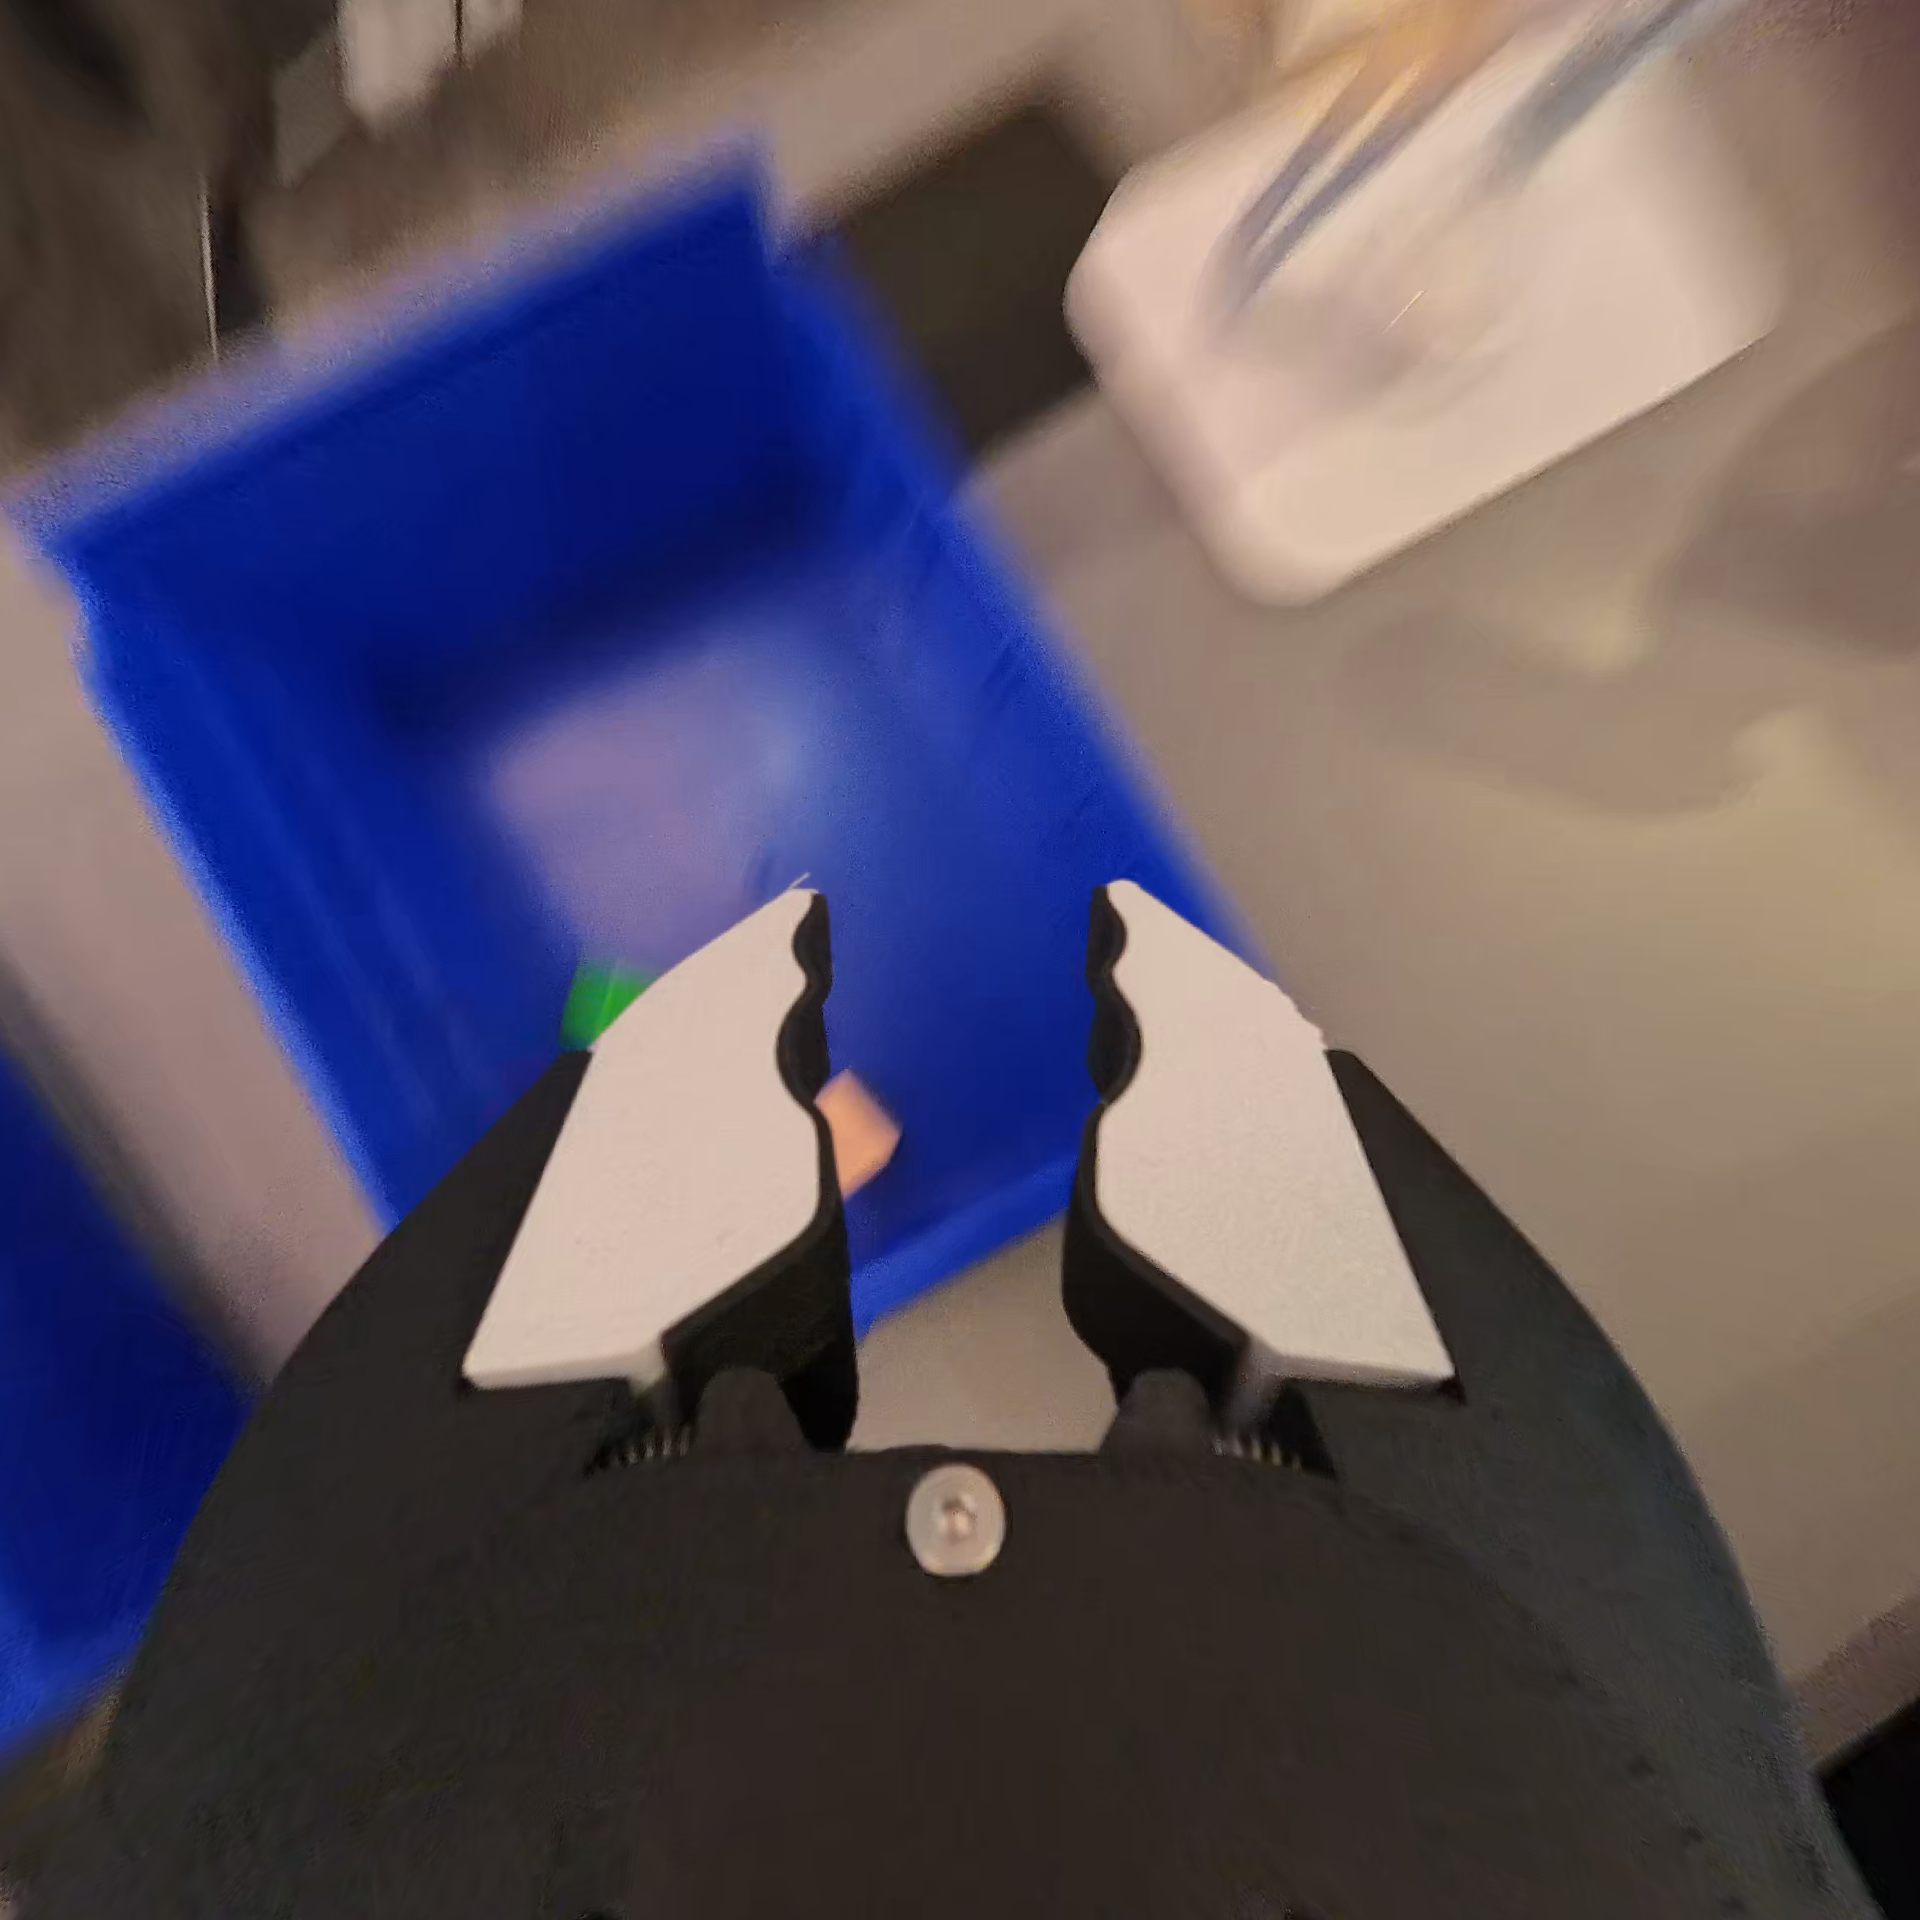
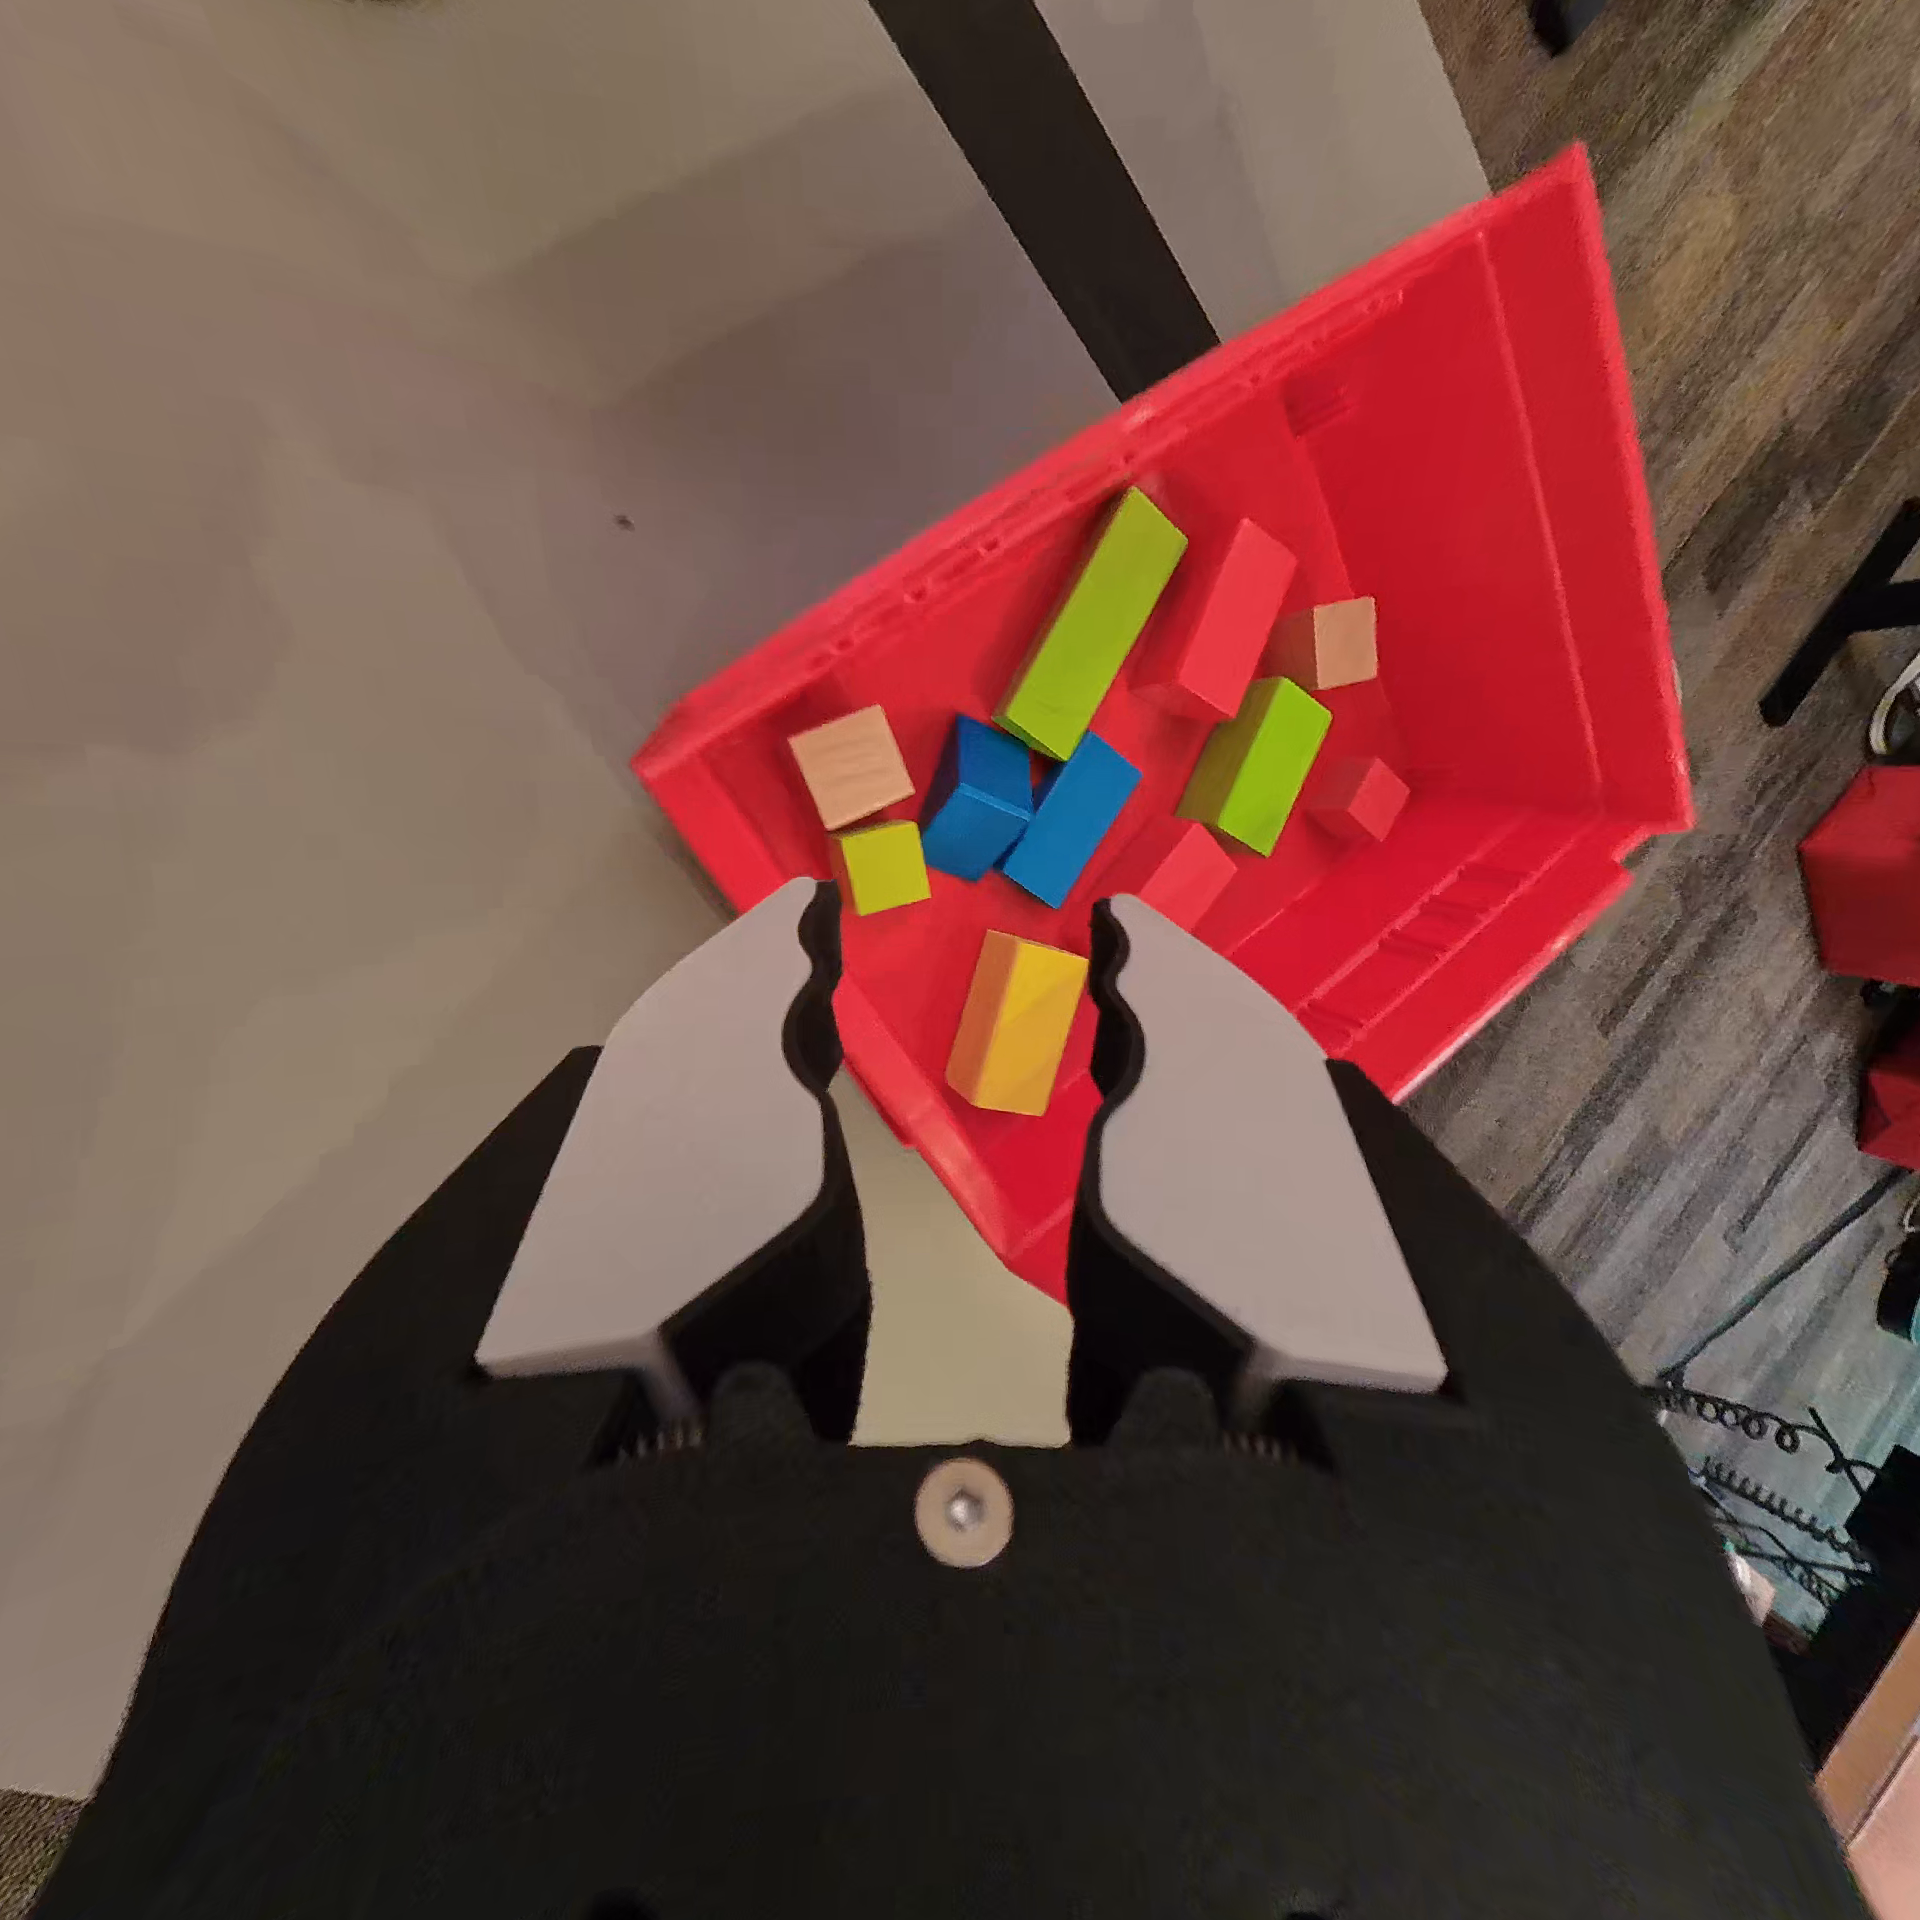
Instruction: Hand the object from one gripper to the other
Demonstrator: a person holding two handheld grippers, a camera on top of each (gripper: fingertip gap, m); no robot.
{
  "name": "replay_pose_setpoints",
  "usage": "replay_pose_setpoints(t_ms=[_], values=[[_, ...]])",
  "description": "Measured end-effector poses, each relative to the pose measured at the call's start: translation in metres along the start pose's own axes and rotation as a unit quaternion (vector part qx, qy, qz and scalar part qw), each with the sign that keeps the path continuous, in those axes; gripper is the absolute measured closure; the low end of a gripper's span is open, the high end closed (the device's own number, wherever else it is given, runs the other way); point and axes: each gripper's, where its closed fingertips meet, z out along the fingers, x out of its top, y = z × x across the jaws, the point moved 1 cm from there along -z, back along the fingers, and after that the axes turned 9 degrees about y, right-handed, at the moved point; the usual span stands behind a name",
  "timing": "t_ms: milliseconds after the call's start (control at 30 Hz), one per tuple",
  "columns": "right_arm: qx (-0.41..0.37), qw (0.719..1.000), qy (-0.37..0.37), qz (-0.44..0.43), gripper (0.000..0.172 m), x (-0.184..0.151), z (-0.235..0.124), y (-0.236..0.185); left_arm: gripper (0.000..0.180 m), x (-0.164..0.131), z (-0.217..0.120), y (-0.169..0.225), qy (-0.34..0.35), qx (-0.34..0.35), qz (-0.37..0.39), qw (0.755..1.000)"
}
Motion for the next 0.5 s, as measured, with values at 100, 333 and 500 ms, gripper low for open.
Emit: replay_pose_setpoints(t_ms=[100, 333, 500], values=[[0.010, 1.000, 0.015, -0.011, 0.128, 0.007, 0.000, -0.018, 0.128, -0.050, 0.016, -0.014, -0.087, 0.022, -0.045, 0.995], [0.020, 0.999, 0.043, -0.027, 0.128, 0.018, -0.003, -0.040, 0.130, -0.114, 0.035, -0.022, -0.194, 0.063, -0.099, 0.974], [0.023, 0.997, 0.059, -0.035, 0.129, 0.023, -0.005, -0.047, 0.132, -0.126, 0.047, -0.032, -0.224, 0.092, -0.110, 0.964]])
